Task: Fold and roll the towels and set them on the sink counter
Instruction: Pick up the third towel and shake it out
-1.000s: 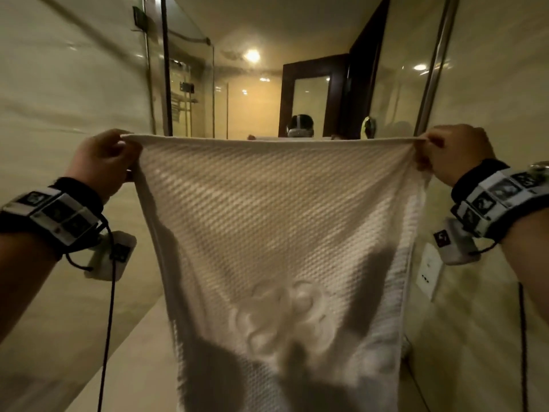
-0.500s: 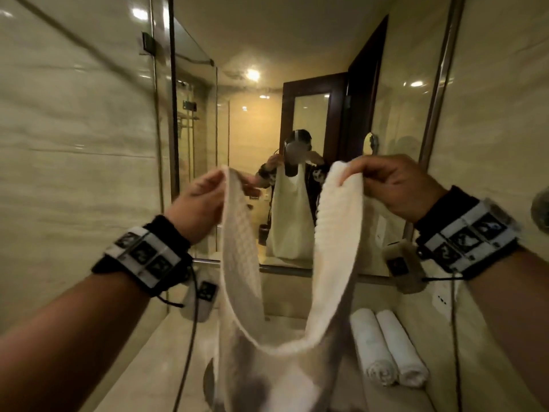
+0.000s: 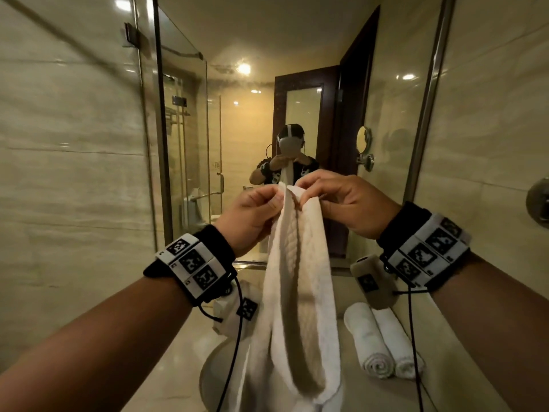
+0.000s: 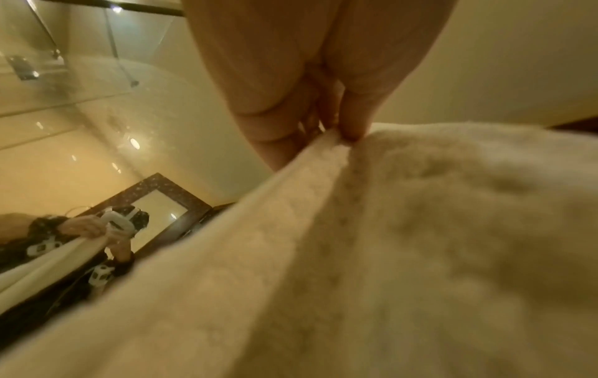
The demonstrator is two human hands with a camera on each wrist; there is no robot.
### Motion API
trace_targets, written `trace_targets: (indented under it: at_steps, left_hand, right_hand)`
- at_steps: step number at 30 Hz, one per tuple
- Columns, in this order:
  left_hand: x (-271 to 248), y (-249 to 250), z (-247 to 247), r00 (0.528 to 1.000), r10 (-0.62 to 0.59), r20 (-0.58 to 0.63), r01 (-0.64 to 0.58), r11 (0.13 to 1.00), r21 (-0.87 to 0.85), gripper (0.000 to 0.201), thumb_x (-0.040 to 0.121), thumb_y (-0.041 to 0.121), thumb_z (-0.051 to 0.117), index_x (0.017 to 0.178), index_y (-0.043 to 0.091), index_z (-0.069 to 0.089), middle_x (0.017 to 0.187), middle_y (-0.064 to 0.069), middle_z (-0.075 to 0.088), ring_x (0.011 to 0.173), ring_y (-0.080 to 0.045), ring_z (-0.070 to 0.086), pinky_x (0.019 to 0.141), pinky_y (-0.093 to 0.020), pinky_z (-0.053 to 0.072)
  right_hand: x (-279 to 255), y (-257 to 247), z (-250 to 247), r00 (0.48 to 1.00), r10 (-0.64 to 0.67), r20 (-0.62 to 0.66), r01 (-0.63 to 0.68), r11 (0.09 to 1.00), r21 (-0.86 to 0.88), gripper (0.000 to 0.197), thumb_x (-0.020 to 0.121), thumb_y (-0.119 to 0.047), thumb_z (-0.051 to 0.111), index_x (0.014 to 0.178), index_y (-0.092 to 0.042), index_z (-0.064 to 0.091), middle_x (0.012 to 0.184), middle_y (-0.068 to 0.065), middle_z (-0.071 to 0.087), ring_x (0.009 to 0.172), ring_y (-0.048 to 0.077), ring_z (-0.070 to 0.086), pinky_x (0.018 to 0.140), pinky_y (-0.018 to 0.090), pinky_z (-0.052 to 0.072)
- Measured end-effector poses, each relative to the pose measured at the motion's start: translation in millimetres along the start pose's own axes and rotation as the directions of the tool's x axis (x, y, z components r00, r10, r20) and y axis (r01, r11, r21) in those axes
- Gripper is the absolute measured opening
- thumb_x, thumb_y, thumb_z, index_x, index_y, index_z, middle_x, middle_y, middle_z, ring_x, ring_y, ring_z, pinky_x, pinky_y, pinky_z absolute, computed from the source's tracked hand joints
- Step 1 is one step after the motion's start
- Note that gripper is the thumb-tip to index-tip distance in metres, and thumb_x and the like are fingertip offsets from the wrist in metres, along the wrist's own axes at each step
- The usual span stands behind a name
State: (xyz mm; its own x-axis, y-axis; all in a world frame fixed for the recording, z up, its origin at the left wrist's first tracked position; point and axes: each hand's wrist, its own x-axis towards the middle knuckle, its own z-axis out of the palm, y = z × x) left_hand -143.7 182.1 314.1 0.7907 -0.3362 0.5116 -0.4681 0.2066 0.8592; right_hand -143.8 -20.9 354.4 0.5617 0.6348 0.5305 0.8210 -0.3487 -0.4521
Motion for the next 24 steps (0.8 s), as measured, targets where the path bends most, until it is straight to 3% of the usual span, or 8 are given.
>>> trace_targets:
  at_steps: [2,5,10,12,15,18,22,24]
  left_hand:
    - [2,0,3,0.997,0.018,-0.076,-0.008,0.991,0.133,0.023,0.096,0.023,0.049,0.09,0.011,0.068,0.081,-0.007,0.064,0.073,-0.021,0.057,0.062,-0.029,0.049]
    - [-1,0,8,0.982,0.049,-0.18,0.006,0.956,0.294,0.024,0.097,0.023,0.047,0.089,0.012,0.066,0.072,0.005,0.065,0.064,-0.008,0.061,0.061,-0.024,0.051]
    - [-5,3,4,0.943,0.071,-0.324,0.039,0.946,0.322,0.026,0.097,0.027,0.048,0.081,0.016,0.066,0.074,0.003,0.064,0.068,-0.01,0.061,0.071,-0.031,0.051]
    - [-5,5,2,0.934,0.073,-0.349,0.041,0.951,0.307,0.026,0.097,0.027,0.049,0.081,0.017,0.067,0.075,0.002,0.066,0.073,-0.014,0.063,0.073,-0.034,0.051]
    - [-7,11,4,0.924,0.093,-0.371,0.02,0.957,0.29,0.025,0.096,0.025,0.051,0.081,0.016,0.069,0.079,-0.002,0.067,0.078,-0.018,0.063,0.075,-0.035,0.052]
    - [-14,21,6,0.914,0.123,-0.386,0.012,0.944,0.33,0.024,0.096,0.024,0.051,0.08,0.017,0.068,0.078,-0.001,0.068,0.078,-0.016,0.064,0.076,-0.034,0.052]
    - [-30,33,-19,0.891,0.172,-0.421,0.06,0.873,0.484,0.022,0.095,0.029,0.053,0.083,0.021,0.069,0.086,-0.005,0.068,0.086,-0.022,0.065,0.086,-0.043,0.054]
    - [-39,39,-32,0.87,0.233,-0.435,0.091,0.791,0.606,0.022,0.094,0.029,0.055,0.077,0.026,0.068,0.077,0.0,0.066,0.075,-0.018,0.062,0.078,-0.041,0.053]
  right_hand:
    - [-8,0,6,0.997,0.07,-0.037,-0.071,0.997,-0.028,0.029,0.091,-0.005,0.057,0.092,-0.032,0.067,0.116,-0.016,0.053,0.111,0.005,0.051,0.096,0.029,0.046]
    - [-34,4,20,0.992,0.122,0.036,-0.116,0.982,-0.148,0.03,0.093,-0.006,0.048,0.102,-0.027,0.067,0.111,-0.008,0.056,0.102,0.004,0.054,0.091,0.029,0.049]
    - [-94,16,44,0.873,0.382,0.303,-0.259,0.89,-0.374,0.043,0.086,-0.06,0.037,0.097,-0.026,0.062,0.099,-0.006,0.063,0.092,0.012,0.059,0.087,0.04,0.048]
    - [-109,26,50,0.858,0.413,0.306,-0.267,0.867,-0.421,0.042,0.087,-0.062,0.049,0.103,-0.026,0.061,0.098,-0.01,0.064,0.086,0.009,0.061,0.082,0.035,0.051]
    - [-119,45,56,0.907,0.366,0.209,-0.282,0.896,-0.343,0.036,0.082,-0.054,0.064,0.109,-0.029,0.064,0.097,-0.01,0.065,0.079,0.004,0.063,0.075,0.029,0.053]
    - [-122,53,53,0.945,0.319,0.067,-0.287,0.91,-0.298,0.019,0.088,-0.037,0.065,0.091,-0.019,0.068,0.079,-0.003,0.068,0.07,0.008,0.063,0.064,0.023,0.047]
    - [-120,40,21,0.951,0.255,-0.176,-0.287,0.939,-0.191,0.018,0.091,-0.022,0.061,0.076,-0.013,0.064,0.067,-0.001,0.068,0.061,0.009,0.067,0.063,0.033,0.054]
    - [-113,24,-1,0.931,0.164,-0.327,-0.245,0.943,-0.224,0.019,0.089,-0.022,0.064,0.071,-0.019,0.062,0.062,-0.002,0.066,0.057,0.006,0.064,0.058,0.029,0.051]
